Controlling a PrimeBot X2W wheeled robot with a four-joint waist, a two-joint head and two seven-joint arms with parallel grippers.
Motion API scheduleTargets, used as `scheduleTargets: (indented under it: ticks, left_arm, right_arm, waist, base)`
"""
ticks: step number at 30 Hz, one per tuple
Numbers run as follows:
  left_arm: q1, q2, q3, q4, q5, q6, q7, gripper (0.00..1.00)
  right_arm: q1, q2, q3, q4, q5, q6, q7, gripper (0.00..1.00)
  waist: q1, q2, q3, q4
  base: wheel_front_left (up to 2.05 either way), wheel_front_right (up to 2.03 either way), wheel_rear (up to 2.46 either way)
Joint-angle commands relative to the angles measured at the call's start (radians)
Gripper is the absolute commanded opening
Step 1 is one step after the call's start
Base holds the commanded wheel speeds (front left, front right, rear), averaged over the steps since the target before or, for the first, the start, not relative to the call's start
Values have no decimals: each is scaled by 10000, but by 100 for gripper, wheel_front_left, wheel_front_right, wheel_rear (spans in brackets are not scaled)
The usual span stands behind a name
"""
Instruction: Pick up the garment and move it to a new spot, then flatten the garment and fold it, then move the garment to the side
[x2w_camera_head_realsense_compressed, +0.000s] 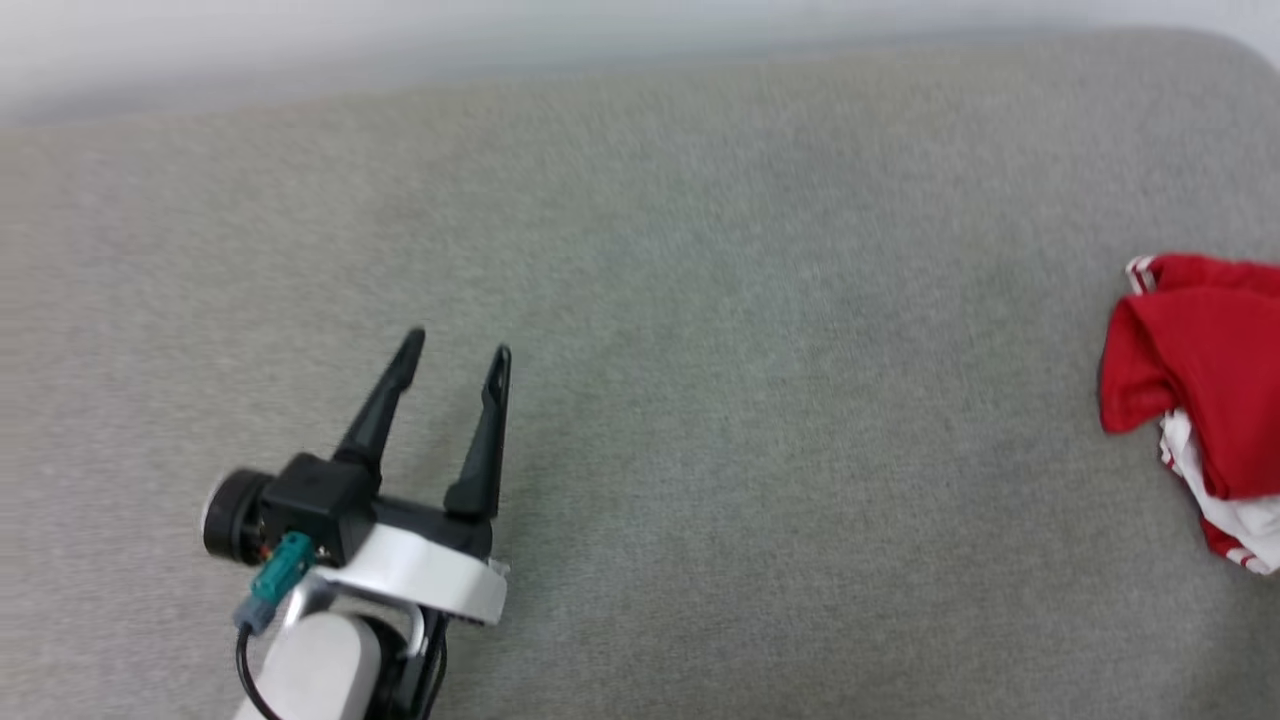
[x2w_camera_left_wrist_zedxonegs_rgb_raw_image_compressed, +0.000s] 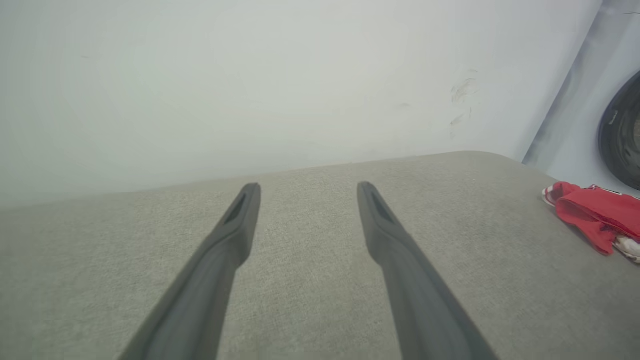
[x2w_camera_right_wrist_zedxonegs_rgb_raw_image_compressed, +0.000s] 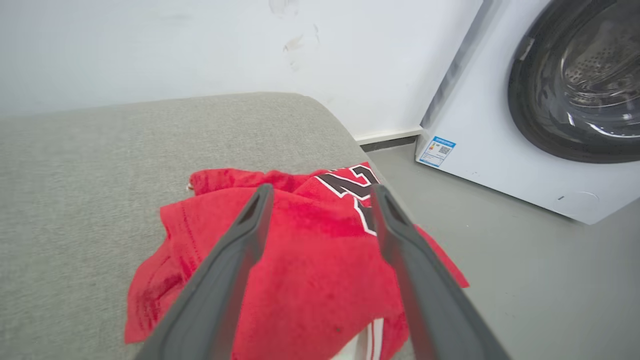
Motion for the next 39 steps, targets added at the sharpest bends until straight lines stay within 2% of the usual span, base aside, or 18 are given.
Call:
scheduleTargets:
  ticks: [1,10,16,24,30,39]
  left_arm:
    - [203,-64,13,27,-50,56,-58,100]
    - [1344,-268,429,352,-140,323,-55,100]
    - [1907,-296,855,650,-62,371,-48,100]
    - [2537,-299,1267,840,133,371,-49,100]
    - [2720,-369,1430,965,292,257,-49,100]
    - [2747,-434,1636,1270,418,60,-49,100]
  right_arm:
    - [301,130,94,-168,104,-12,-107,100]
    - [2494,1351,1123,-1853,694,-12,-194,100]
    - [3718,1767,2102,-2874,982,-12,-111,100]
    - [4792,1873,3199,-4314,1228,-10,8,100]
    - [5421,1876,3542,-5285,1418,-10,152,100]
    - [5808,1879,3779,-5835,1693,-10,208,100]
  waist:
    - [2,0,-535,339]
    - [2,0,-1690,908]
    - [2,0,-2329,1248]
    - [2,0,-2928,1405]
    - [2,0,-3135,1415]
    - [2,0,-3244,1327]
  base:
    - [0,0,0]
    - [0,0,0]
    - [0,0,0]
    - [0,0,0]
    - [0,0,0]
    - [0,0,0]
